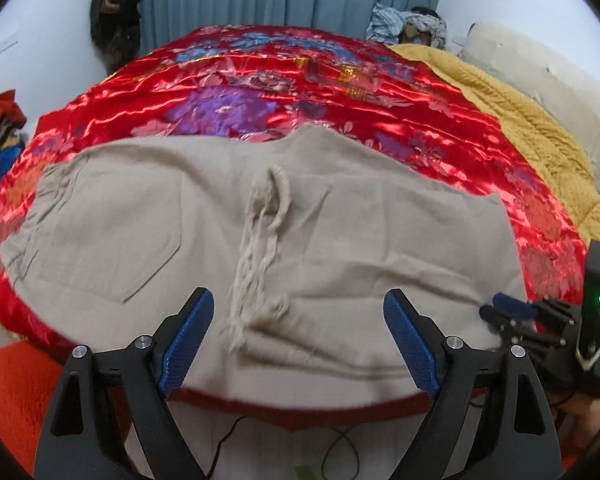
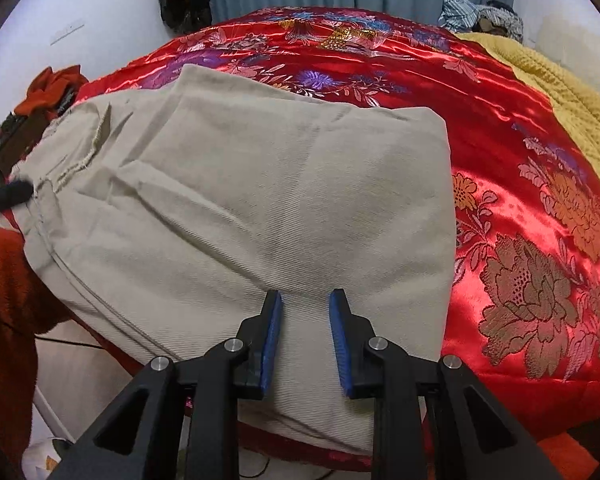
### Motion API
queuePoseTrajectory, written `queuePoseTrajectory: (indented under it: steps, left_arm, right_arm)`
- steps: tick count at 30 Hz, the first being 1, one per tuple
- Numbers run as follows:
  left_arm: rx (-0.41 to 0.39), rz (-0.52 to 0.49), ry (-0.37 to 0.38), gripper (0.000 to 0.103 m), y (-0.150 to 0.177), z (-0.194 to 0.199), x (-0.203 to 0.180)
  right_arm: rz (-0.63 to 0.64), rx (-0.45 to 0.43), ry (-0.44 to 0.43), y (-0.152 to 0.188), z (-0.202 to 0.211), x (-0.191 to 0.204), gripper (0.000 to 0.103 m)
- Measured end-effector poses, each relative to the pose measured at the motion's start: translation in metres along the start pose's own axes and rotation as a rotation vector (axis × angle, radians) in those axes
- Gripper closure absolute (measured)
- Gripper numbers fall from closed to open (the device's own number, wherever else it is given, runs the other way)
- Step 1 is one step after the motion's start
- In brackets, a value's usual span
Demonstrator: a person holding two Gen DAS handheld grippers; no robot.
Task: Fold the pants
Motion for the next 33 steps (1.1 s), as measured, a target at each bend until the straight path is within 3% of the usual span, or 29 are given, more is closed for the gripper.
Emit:
queuePoseTrajectory:
  steps: [3,7,11,33]
  left_arm:
    - [0.003,-0.025,-0.020,0.015,-0.006,-0.015,-0.004]
    - [0.123,-0.033,-0.094,0.014,0.002,-0.056,0.000]
    - [0.099,-0.090,-0.115,0.011,0.009,-0.061,0.000]
    - [0.131,-0.104,-0.111,0.009,0.005,-0.067,-0.002]
  right_arm:
    - [0.008,0.001,0.014,0.000,-0.001,0.001,0.077]
    - [0.023,-0.003,0.039,0.001,-0.001,0.005,0.077]
    - [0.044,-0.001,0.071,0.002,-0.002,0.009,0.077]
    - [0.061,-0.004,0.115,0.001,-0.004,0.015,0.077]
Point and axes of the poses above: each gripper's, at about its wrist camera, not at the fingertips, and z roughly against the way its jaws point, x to its left, y to its underside, the point moved 1 cm from there along -z, roughly the way its jaws point, and after that the axes turned 12 degrees about x, right-handed, at the moved point
